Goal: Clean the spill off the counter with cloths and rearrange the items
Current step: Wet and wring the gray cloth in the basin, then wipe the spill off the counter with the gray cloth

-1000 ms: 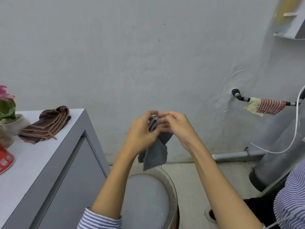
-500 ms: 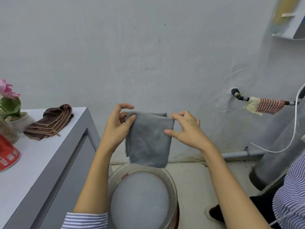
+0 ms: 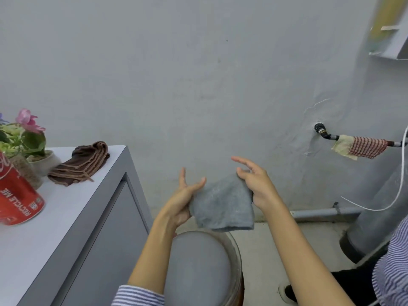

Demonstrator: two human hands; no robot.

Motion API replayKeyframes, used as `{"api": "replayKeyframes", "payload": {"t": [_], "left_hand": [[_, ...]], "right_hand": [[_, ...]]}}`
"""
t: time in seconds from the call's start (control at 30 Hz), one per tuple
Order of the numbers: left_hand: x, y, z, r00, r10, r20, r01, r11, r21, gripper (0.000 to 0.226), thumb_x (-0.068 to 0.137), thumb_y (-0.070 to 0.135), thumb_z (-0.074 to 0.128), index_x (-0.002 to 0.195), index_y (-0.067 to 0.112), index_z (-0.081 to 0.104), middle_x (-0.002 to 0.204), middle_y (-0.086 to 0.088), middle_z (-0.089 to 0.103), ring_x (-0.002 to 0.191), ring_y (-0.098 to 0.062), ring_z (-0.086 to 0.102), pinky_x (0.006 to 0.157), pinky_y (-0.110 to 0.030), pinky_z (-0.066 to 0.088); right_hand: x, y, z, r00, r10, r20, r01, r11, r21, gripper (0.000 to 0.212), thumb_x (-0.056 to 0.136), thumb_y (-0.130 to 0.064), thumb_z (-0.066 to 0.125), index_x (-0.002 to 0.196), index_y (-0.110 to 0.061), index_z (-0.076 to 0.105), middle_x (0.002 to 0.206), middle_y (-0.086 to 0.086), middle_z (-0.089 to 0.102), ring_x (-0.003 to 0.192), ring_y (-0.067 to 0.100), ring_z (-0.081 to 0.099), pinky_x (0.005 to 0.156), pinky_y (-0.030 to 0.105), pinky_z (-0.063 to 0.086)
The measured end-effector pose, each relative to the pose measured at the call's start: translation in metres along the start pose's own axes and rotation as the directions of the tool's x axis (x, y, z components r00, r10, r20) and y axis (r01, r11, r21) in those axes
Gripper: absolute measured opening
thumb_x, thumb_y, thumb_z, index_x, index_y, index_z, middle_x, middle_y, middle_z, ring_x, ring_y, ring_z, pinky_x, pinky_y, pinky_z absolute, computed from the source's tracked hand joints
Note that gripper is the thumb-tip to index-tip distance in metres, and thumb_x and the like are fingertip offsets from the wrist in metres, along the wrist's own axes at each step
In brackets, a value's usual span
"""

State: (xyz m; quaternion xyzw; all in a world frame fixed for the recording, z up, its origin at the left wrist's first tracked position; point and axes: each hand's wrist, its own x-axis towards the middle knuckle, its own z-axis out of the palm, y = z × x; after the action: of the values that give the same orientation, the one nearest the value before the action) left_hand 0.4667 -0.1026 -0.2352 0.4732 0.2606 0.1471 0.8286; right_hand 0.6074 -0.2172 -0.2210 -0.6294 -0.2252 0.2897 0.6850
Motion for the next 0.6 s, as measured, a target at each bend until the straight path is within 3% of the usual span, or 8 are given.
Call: {"api": "replayKeyframes", "payload": {"t": [0.1, 0.17, 0.3, 0.4, 0.53, 0.6], "left_hand": [[-0.011, 0.005, 0.005, 0.996, 0.065, 0.067, -0.081, 0.959, 0.272, 0.046, 0.087, 0.012, 0.061, 0.131, 0.026, 0.053, 0.115, -0.009, 0.067, 0.097, -0.019, 0.067, 0.081, -0.031, 0.056], [-0.02, 0.011, 0.007, 0.995, 0.093, 0.035, -0.099, 0.889, 0.448, 0.038, 0.083, 0.014, 0.068, 0.121, 0.019, 0.062, 0.119, -0.008, 0.065, 0.103, -0.016, 0.065, 0.09, -0.031, 0.053], [-0.045, 0.021, 0.008, 0.977, 0.186, -0.102, -0.093, 0.806, 0.584, 0.056, 0.079, 0.018, 0.073, 0.131, 0.017, 0.052, 0.124, -0.003, 0.06, 0.11, -0.014, 0.061, 0.096, -0.031, 0.049], [-0.077, 0.03, 0.004, 0.928, 0.303, -0.215, -0.094, 0.752, 0.652, 0.064, 0.079, 0.02, 0.073, 0.136, 0.017, 0.046, 0.13, 0.001, 0.055, 0.112, -0.008, 0.056, 0.098, -0.029, 0.047], [-0.138, 0.049, -0.007, 0.792, 0.5, -0.352, -0.01, 0.586, 0.81, 0.072, 0.077, 0.03, 0.074, 0.14, 0.018, 0.042, 0.138, 0.006, 0.047, 0.119, -0.005, 0.047, 0.103, -0.026, 0.04], [-0.177, 0.058, -0.013, 0.665, 0.605, -0.438, 0.065, 0.537, 0.841, 0.073, 0.075, 0.033, 0.075, 0.14, 0.02, 0.042, 0.14, 0.007, 0.046, 0.122, -0.005, 0.045, 0.1, -0.02, 0.037]], "right_hand": [[-0.005, 0.004, 0.003, 0.998, 0.022, 0.066, -0.02, 0.999, -0.029, 0.039, 0.095, 0.002, 0.042, 0.087, -0.021, 0.072, 0.085, 0.01, 0.066, 0.074, 0.019, 0.06, 0.067, 0.026, 0.05], [-0.006, 0.0, 0.01, 0.996, 0.008, 0.087, -0.002, 0.998, -0.064, 0.042, 0.095, 0.003, 0.04, 0.08, -0.019, 0.073, 0.088, 0.008, 0.069, 0.076, 0.017, 0.063, 0.068, 0.024, 0.052], [-0.008, -0.011, 0.033, 0.987, -0.029, 0.158, 0.051, 0.99, -0.135, 0.046, 0.091, 0.007, 0.039, 0.076, -0.018, 0.073, 0.091, 0.005, 0.07, 0.08, 0.012, 0.065, 0.068, 0.019, 0.054], [-0.013, -0.018, 0.061, 0.957, -0.028, 0.287, 0.092, 0.973, -0.21, 0.05, 0.085, 0.012, 0.036, 0.075, -0.019, 0.074, 0.094, 0.006, 0.072, 0.082, 0.012, 0.067, 0.066, 0.018, 0.055], [-0.03, -0.027, 0.116, 0.885, -0.125, 0.448, 0.257, 0.934, -0.248, 0.057, 0.079, 0.01, 0.035, 0.07, -0.029, 0.076, 0.1, 0.0, 0.073, 0.096, 0.017, 0.067, 0.083, 0.031, 0.055], [-0.049, -0.038, 0.149, 0.795, -0.2, 0.573, 0.363, 0.914, -0.184, 0.055, 0.083, 0.007, 0.037, 0.075, -0.031, 0.076, 0.105, -0.003, 0.071, 0.1, 0.016, 0.064, 0.088, 0.033, 0.054]]}}
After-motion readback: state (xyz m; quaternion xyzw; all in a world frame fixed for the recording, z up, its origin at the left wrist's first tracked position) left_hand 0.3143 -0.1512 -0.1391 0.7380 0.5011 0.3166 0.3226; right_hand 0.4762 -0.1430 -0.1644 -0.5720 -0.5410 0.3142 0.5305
